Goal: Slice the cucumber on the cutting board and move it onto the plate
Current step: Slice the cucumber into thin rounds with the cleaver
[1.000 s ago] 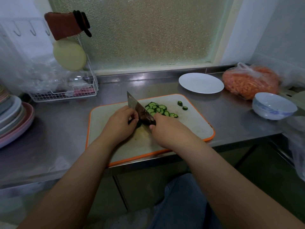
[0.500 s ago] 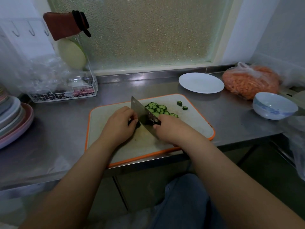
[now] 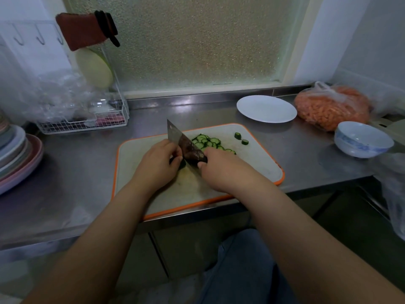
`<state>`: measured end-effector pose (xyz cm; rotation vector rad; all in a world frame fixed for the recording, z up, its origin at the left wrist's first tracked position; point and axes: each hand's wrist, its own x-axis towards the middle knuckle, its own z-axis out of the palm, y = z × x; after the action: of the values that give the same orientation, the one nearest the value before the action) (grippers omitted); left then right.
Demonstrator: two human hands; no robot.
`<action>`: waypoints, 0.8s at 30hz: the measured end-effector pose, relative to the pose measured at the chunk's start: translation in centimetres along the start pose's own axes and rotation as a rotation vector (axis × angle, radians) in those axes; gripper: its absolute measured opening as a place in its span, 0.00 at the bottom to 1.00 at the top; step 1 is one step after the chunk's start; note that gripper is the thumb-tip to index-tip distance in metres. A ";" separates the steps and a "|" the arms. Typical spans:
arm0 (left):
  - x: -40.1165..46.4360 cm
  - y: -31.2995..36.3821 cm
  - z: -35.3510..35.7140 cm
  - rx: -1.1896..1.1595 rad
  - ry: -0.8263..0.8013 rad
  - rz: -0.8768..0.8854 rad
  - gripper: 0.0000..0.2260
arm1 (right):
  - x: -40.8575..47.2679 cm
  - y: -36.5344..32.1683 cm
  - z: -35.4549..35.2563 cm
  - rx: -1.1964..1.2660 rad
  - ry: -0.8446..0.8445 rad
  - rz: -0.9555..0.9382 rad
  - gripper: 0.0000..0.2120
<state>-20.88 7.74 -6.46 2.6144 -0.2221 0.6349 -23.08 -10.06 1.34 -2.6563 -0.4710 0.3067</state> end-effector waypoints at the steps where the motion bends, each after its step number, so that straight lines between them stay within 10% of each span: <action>1: 0.0 0.0 0.0 0.001 -0.001 0.000 0.04 | 0.1 -0.1 0.0 -0.001 -0.001 0.000 0.12; 24: -0.3 0.0 -0.1 0.055 -0.064 -0.004 0.04 | -0.9 0.4 0.6 -0.015 0.017 -0.009 0.12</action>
<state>-21.24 7.83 -6.51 2.6897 -0.2226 0.5637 -23.93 -10.49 0.79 -2.6683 -0.4817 0.2793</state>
